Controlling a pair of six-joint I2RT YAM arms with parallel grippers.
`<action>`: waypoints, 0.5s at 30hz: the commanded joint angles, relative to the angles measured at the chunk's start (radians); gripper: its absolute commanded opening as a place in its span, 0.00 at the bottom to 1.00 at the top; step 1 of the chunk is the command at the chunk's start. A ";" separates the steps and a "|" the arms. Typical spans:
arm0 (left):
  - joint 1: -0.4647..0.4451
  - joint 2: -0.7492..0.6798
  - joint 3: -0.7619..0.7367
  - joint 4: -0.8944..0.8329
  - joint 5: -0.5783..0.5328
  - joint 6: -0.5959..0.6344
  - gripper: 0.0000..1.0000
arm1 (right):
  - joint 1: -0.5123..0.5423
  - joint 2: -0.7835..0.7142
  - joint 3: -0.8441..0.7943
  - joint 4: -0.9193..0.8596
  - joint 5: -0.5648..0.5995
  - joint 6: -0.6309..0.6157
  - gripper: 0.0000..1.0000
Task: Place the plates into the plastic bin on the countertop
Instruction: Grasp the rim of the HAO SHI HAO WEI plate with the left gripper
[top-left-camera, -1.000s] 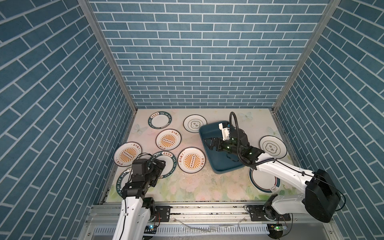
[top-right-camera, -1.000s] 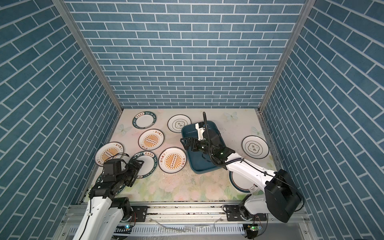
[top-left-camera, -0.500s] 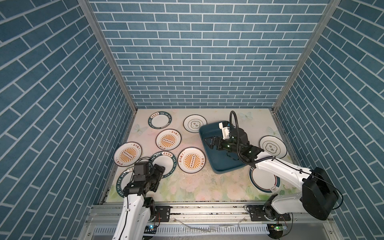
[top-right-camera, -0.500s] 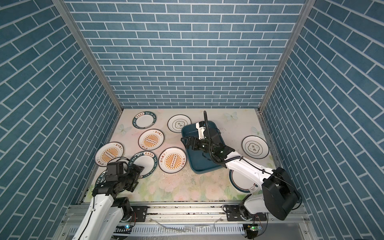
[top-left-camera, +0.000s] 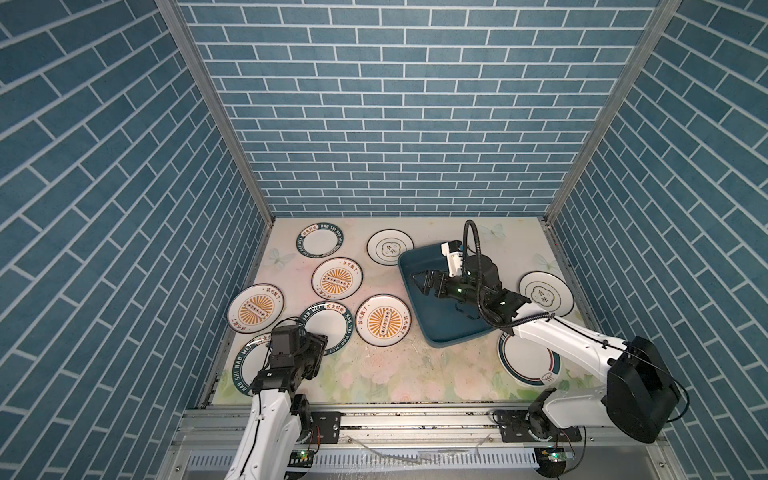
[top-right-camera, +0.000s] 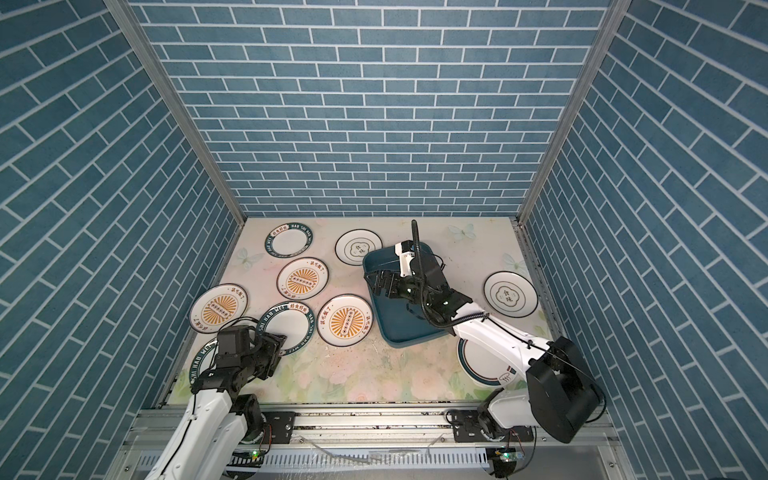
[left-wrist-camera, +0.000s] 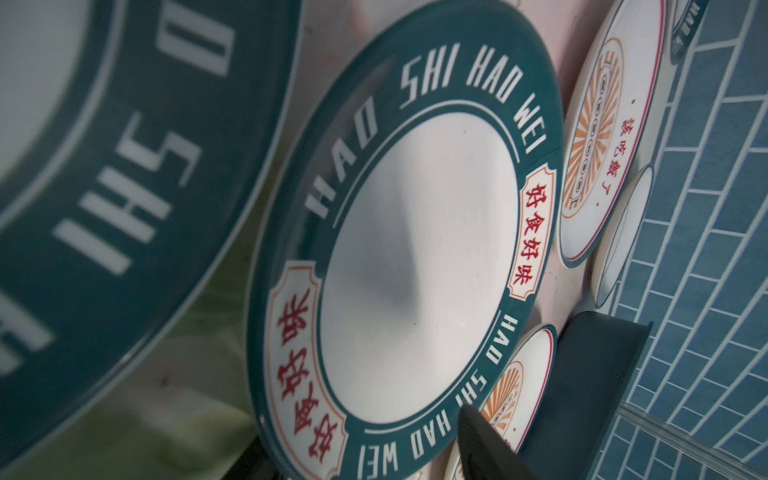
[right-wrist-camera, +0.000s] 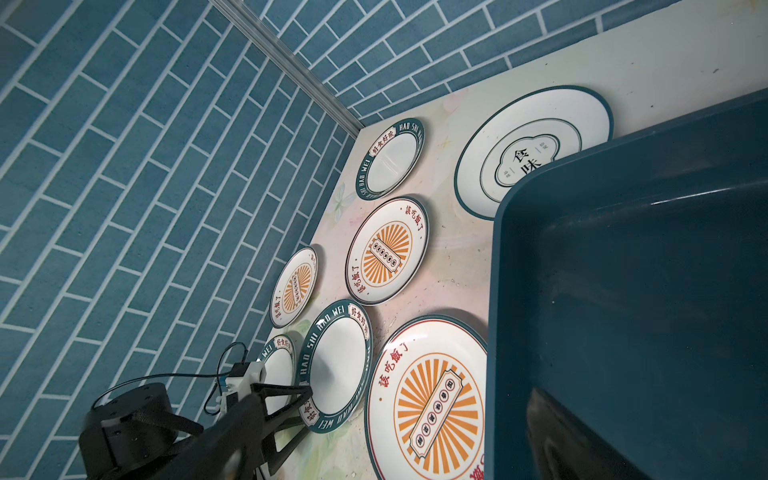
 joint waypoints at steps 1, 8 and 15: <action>0.006 -0.018 -0.053 -0.026 -0.040 -0.024 0.55 | -0.008 -0.029 -0.003 0.010 0.015 0.020 0.99; 0.006 -0.143 -0.070 -0.118 -0.070 -0.055 0.26 | -0.010 -0.032 -0.007 0.010 0.022 0.025 0.98; 0.006 -0.237 -0.074 -0.187 -0.083 -0.076 0.08 | -0.011 -0.035 -0.011 0.011 0.022 0.029 0.98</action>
